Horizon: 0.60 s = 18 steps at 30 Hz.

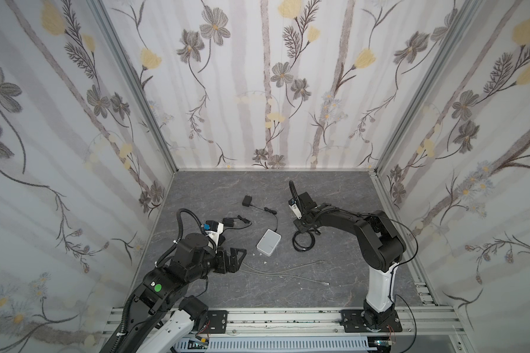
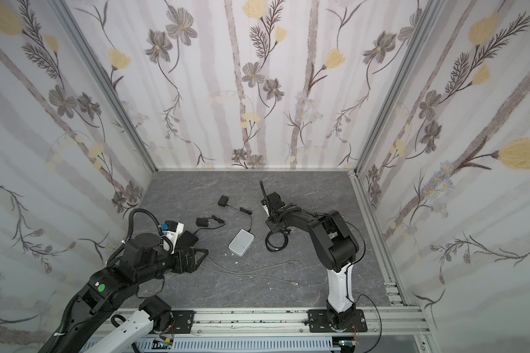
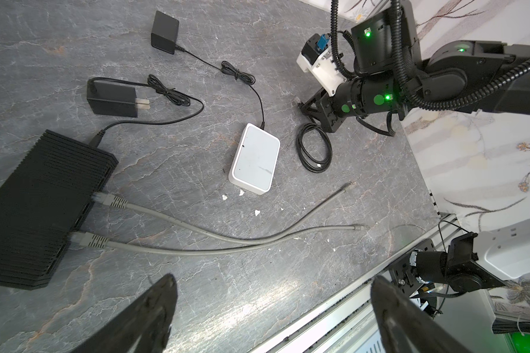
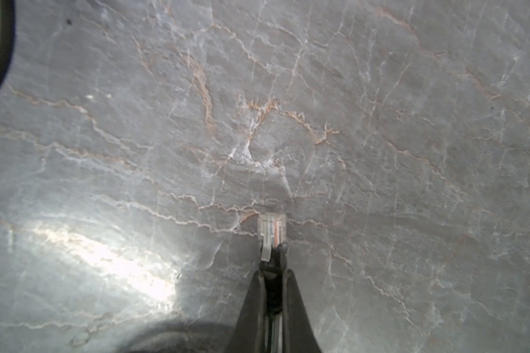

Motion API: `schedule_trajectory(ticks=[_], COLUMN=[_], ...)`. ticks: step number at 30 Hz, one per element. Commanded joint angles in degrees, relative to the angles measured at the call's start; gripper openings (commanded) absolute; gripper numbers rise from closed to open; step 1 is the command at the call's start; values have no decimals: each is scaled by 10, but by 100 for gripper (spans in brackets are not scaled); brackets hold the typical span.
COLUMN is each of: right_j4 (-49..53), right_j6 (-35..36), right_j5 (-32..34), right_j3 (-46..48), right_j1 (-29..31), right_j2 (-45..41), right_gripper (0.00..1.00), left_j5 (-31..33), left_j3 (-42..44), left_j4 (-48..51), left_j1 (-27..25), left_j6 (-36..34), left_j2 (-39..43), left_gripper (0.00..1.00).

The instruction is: Insert the plug into the switch port

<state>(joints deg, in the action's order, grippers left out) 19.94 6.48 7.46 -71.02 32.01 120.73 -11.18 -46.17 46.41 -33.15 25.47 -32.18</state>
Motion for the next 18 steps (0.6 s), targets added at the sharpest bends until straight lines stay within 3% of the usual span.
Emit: schedule_trajectory(ticks=[1,10,18], right_j4=[11,30,58], right_j6=[4,43,55], right_j5=[-48,-211,-359], right_j3=[7,61,94], right_j1=[1,13,15], right_j2=[-27,-162,-217], right_gripper=[1,0,0], left_j5=[-3,19,-8], left_j3=[2,-15,42], left_j4=[-13,-18,-165], left_j1=[1,1,0], left_j6=[0,-16,29], left_j2=[-5,-98,-155], left_gripper=[100,100,95])
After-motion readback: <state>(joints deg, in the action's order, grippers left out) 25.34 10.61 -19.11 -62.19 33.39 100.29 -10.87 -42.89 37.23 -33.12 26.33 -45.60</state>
